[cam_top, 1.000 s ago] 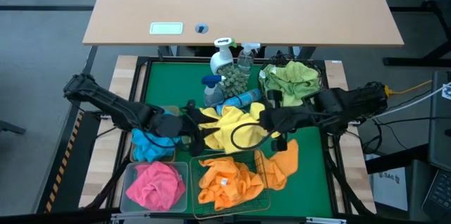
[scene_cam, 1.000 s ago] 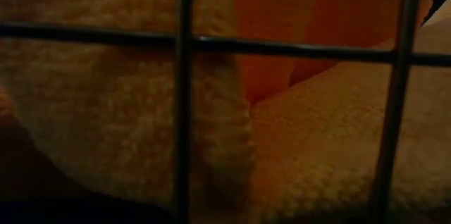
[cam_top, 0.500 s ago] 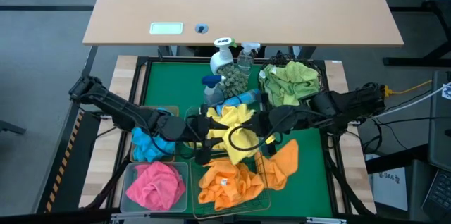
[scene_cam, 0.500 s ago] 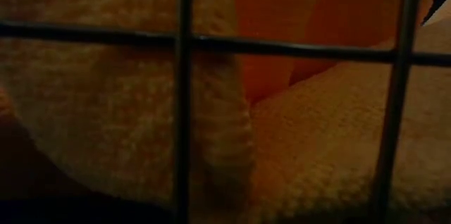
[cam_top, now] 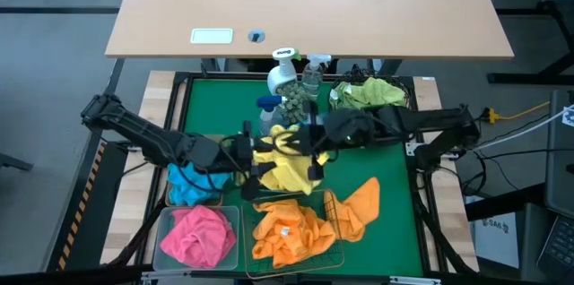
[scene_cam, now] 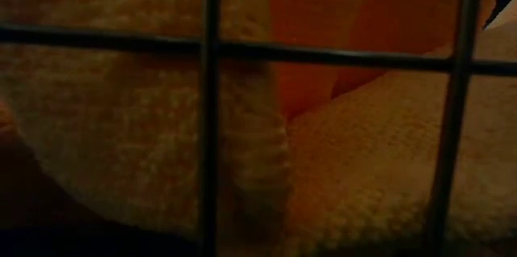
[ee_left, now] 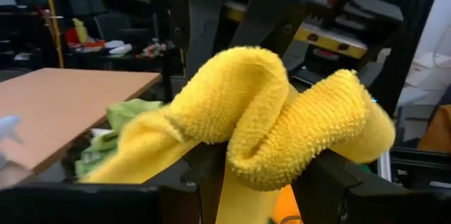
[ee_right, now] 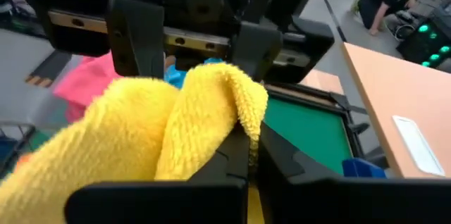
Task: Sort microfiber towel by color & place in baskets
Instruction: Put the yellow microfiber towel into the blue bin
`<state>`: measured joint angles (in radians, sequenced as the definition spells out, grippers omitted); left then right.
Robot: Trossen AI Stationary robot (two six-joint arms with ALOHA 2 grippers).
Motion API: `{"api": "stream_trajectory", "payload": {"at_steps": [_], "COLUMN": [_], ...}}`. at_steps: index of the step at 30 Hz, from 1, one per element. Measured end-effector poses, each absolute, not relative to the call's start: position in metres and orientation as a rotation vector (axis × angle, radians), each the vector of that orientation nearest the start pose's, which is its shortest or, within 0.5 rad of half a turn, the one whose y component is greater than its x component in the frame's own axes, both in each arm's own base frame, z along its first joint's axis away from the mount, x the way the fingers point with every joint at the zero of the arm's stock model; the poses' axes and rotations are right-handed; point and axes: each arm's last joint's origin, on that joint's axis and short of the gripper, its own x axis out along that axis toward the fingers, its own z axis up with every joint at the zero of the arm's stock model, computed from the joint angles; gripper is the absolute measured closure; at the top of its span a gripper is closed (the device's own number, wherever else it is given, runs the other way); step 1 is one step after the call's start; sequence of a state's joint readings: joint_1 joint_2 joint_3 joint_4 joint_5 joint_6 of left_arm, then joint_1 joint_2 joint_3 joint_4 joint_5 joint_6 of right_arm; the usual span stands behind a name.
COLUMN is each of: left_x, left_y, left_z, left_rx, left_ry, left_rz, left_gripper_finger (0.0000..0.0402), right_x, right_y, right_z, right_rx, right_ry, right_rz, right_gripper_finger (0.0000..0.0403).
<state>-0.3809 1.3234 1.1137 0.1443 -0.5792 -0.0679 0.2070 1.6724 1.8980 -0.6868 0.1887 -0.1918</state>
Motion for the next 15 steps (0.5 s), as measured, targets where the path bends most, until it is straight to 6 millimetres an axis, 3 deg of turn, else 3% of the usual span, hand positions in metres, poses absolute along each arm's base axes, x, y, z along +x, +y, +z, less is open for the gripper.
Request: {"api": "stream_trajectory", "payload": {"at_steps": [7,10,15], "left_x": [0.259,0.253,0.246], "left_y": [-0.088,-0.086,-0.083], "left_z": [0.365,0.357,0.338], "left_rx": [-0.039,-0.046,-0.054], "left_ry": [0.154,0.248,0.432], "left_rz": [0.24,0.253,0.274], "left_gripper_finger": [0.0262,0.0262,0.0262], "right_x": [0.363,0.373,0.393], "right_y": [0.053,0.052,0.051], "right_z": [0.425,0.407,0.358], "right_rx": [-0.25,-0.25,-0.256], "right_ry": [0.488,0.538,0.664], "right_rz": [0.091,0.101,0.111], "right_gripper_finger": [0.0393,0.0393,0.0393]}}
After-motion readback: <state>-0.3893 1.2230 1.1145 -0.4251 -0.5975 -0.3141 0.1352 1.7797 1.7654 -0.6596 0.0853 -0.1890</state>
